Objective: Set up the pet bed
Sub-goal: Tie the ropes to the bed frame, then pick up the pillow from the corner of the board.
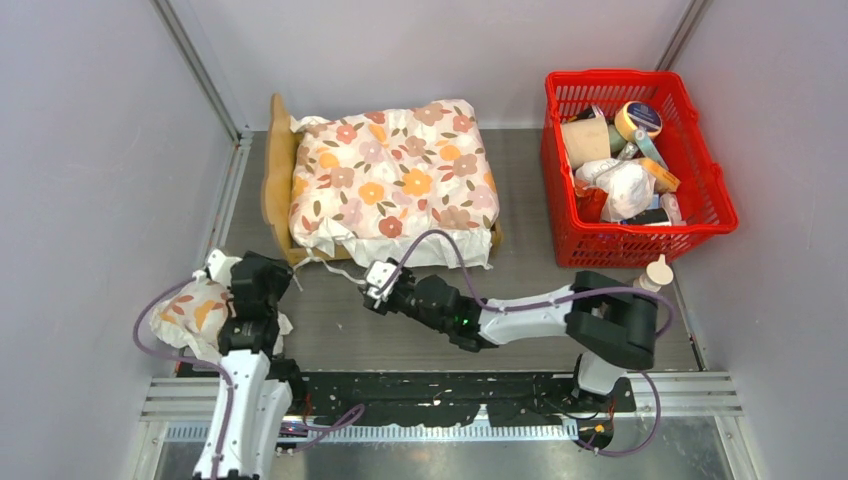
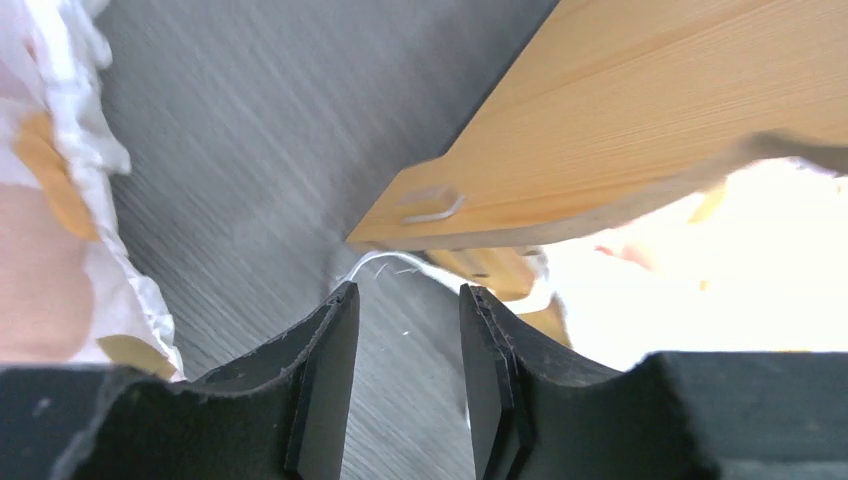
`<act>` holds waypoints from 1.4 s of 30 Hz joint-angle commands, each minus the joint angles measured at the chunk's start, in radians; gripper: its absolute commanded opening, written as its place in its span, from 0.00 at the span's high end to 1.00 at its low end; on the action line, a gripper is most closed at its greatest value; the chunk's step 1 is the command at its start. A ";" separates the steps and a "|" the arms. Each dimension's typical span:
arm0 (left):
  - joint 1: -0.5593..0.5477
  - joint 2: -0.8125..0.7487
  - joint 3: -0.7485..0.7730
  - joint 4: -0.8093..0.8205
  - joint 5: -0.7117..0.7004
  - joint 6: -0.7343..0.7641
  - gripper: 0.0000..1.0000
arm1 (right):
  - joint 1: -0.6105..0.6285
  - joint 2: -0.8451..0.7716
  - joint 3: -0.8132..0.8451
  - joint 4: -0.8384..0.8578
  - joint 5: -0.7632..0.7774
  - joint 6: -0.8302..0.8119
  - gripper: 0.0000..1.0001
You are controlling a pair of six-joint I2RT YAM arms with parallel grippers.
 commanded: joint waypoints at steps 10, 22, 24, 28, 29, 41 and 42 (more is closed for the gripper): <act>0.033 0.141 0.600 -0.276 0.095 0.472 0.48 | -0.207 0.101 0.491 -0.428 -0.282 0.127 0.21; 0.200 0.216 0.596 -0.489 -0.313 0.229 0.28 | -0.234 0.378 0.778 -0.528 -0.546 0.289 0.38; 0.261 0.223 0.538 -0.489 -0.339 0.172 0.28 | -0.214 0.385 0.764 -0.515 -0.547 0.296 0.47; 0.334 0.253 0.463 -0.525 -0.372 0.132 0.29 | -0.160 0.401 0.767 -0.527 -0.531 0.298 0.74; 0.338 0.256 0.443 -0.518 -0.391 0.130 0.28 | -0.149 0.404 0.765 -0.526 -0.521 0.298 0.76; 0.397 0.274 0.327 -0.436 -0.273 0.147 0.17 | -0.092 0.202 0.619 -0.597 -0.253 0.340 0.47; 0.400 0.285 0.313 -0.415 -0.251 0.144 0.17 | -0.093 0.143 0.609 -0.617 -0.248 0.340 0.44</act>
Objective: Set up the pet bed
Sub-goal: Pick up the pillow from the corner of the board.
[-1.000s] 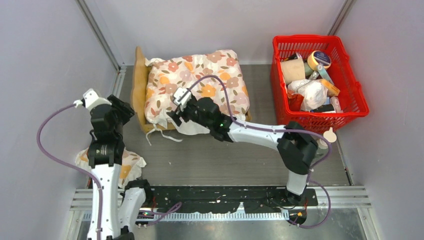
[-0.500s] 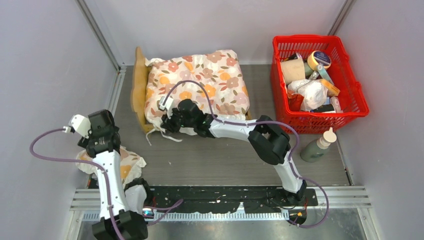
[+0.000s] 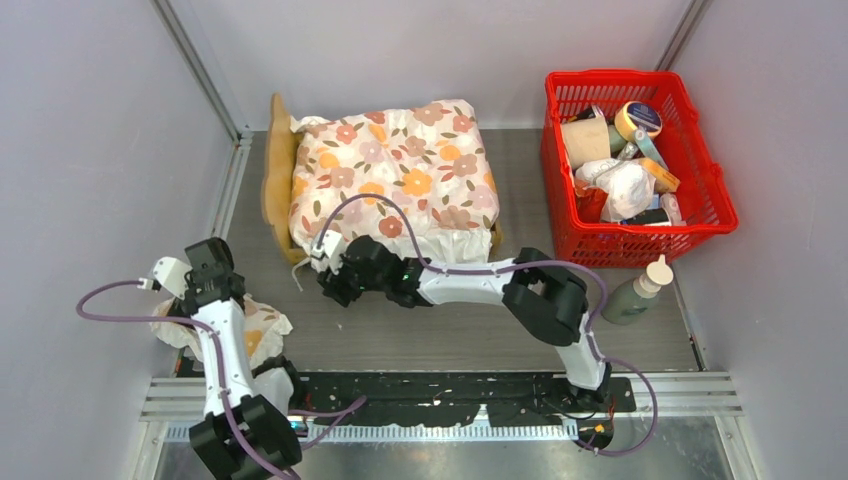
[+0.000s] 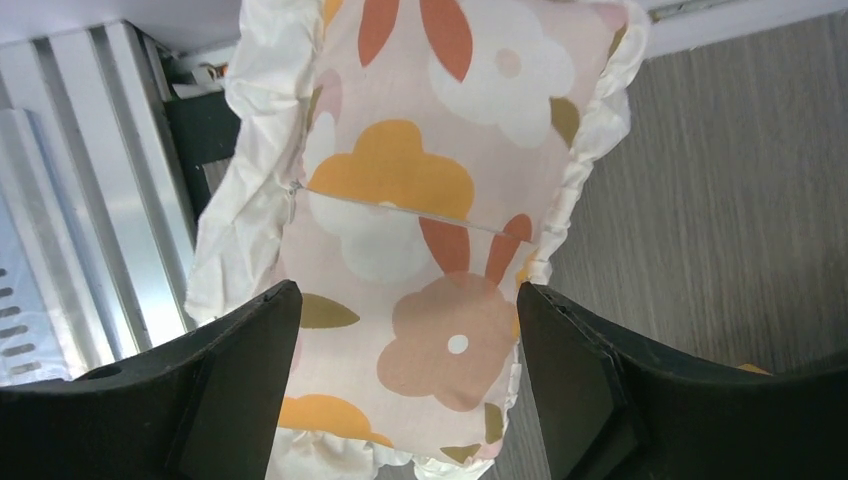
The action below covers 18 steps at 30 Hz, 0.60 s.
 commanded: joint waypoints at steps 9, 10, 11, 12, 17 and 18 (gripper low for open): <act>0.041 0.129 -0.062 0.127 0.170 -0.046 0.17 | -0.031 -0.650 -0.297 -0.120 0.410 0.018 0.38; 0.041 0.144 -0.048 0.096 0.169 -0.054 0.16 | -0.032 -0.711 -0.320 -0.106 0.425 0.018 0.38; 0.041 0.152 -0.020 0.052 0.161 -0.061 0.15 | -0.033 -0.738 -0.362 -0.076 0.444 0.018 0.37; 0.039 0.153 0.007 0.008 0.141 -0.076 0.14 | -0.033 -0.779 -0.381 -0.060 0.449 0.018 0.37; 0.039 0.068 0.004 0.040 0.060 -0.073 0.15 | -0.033 -0.845 -0.448 0.015 0.453 0.006 0.37; 0.040 0.070 -0.013 0.047 0.043 -0.082 0.17 | -0.033 -0.843 -0.447 0.016 0.446 0.002 0.37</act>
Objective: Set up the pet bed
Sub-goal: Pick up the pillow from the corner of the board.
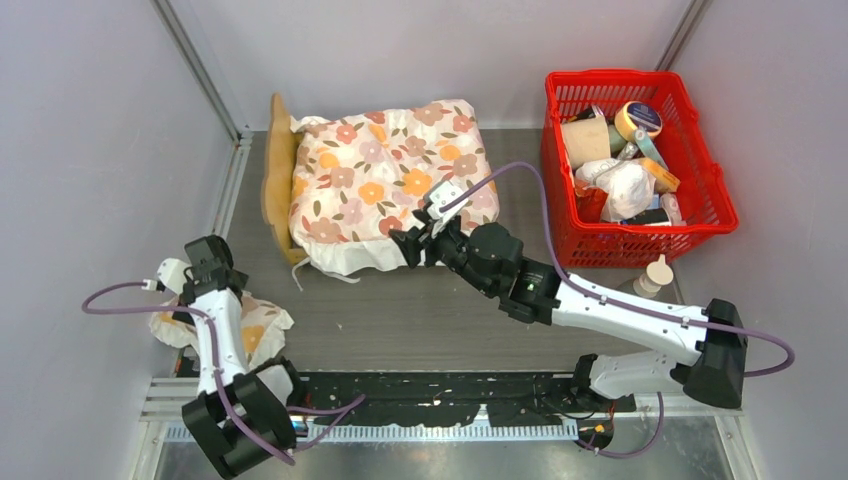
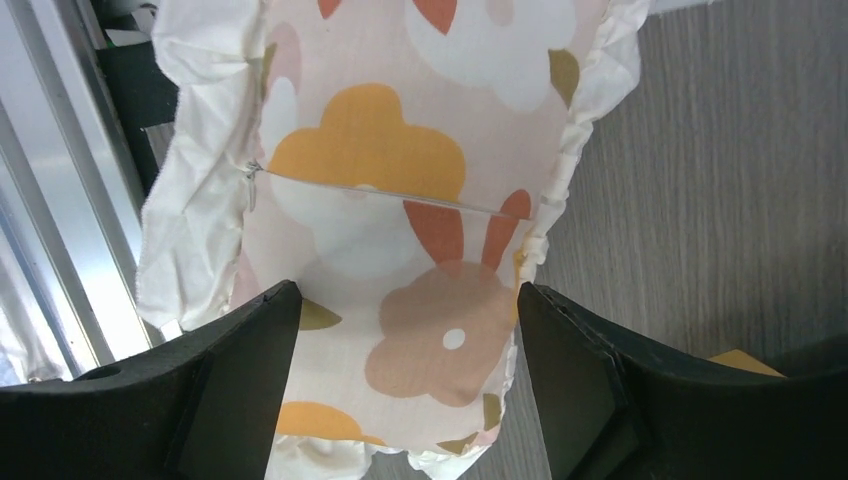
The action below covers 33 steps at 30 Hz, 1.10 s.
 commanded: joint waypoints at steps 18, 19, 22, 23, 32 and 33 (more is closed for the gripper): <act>-0.042 -0.161 0.282 -0.283 -0.170 -0.135 1.00 | 0.000 -0.172 -0.094 -0.034 0.045 0.029 0.31; -0.089 -0.191 0.321 -0.281 -0.183 -0.115 1.00 | 0.000 -0.185 -0.100 -0.045 0.073 0.045 0.30; -0.193 -0.266 0.409 -0.177 -0.149 -0.011 1.00 | -0.001 -0.232 -0.113 -0.137 0.111 0.051 0.26; -0.221 -0.279 0.428 -0.134 -0.103 0.024 1.00 | 0.000 -0.239 -0.114 -0.173 0.130 0.060 0.22; -0.455 -0.164 0.738 -0.048 0.292 0.264 1.00 | 0.000 -0.397 -0.149 -0.357 0.211 0.194 0.04; -0.479 -0.142 0.780 -0.071 0.310 0.284 1.00 | 0.000 -0.431 -0.158 -0.391 0.217 0.206 0.04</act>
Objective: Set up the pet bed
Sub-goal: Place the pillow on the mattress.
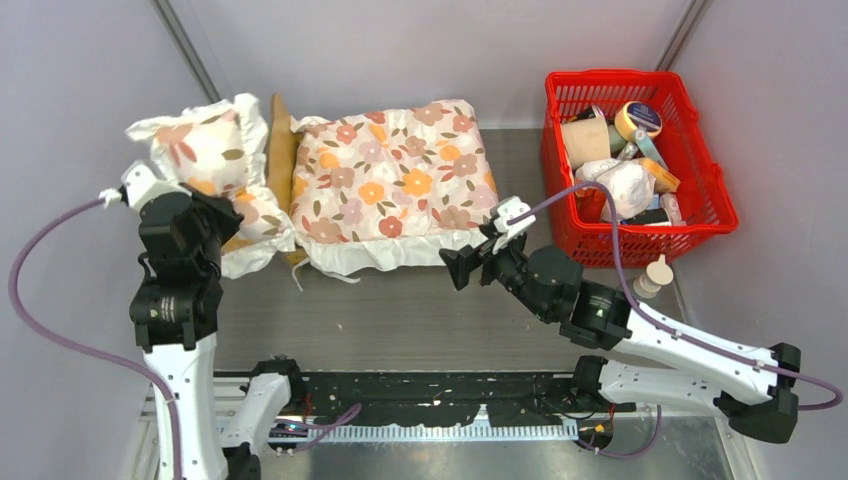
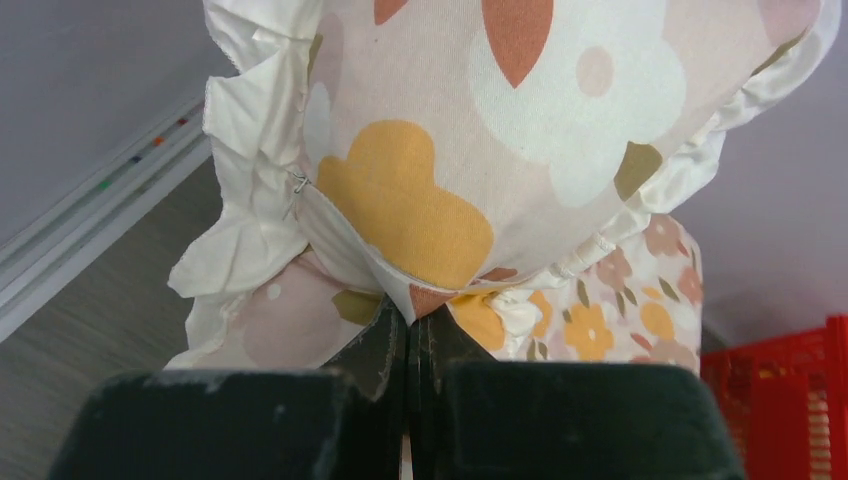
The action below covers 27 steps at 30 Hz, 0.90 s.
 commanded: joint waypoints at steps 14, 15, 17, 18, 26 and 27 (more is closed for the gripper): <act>-0.364 0.561 0.409 0.029 0.015 0.301 1.00 | 0.000 -0.302 -0.053 -0.312 0.101 0.188 0.04; -0.364 0.576 0.399 0.075 0.012 0.263 1.00 | 0.000 -0.301 -0.050 -0.321 0.100 0.190 0.04; -0.364 0.609 0.396 0.132 -0.024 0.160 1.00 | 0.000 -0.294 -0.035 -0.332 0.103 0.187 0.04; -0.365 0.630 0.404 0.151 -0.039 0.120 1.00 | 0.000 -0.291 -0.029 -0.336 0.110 0.183 0.05; -0.364 0.829 0.508 0.113 -0.137 -0.002 1.00 | 0.000 -0.229 0.013 -0.344 0.118 0.155 0.04; -0.363 0.838 0.498 0.123 -0.150 0.010 1.00 | 0.000 -0.221 0.019 -0.345 0.116 0.154 0.05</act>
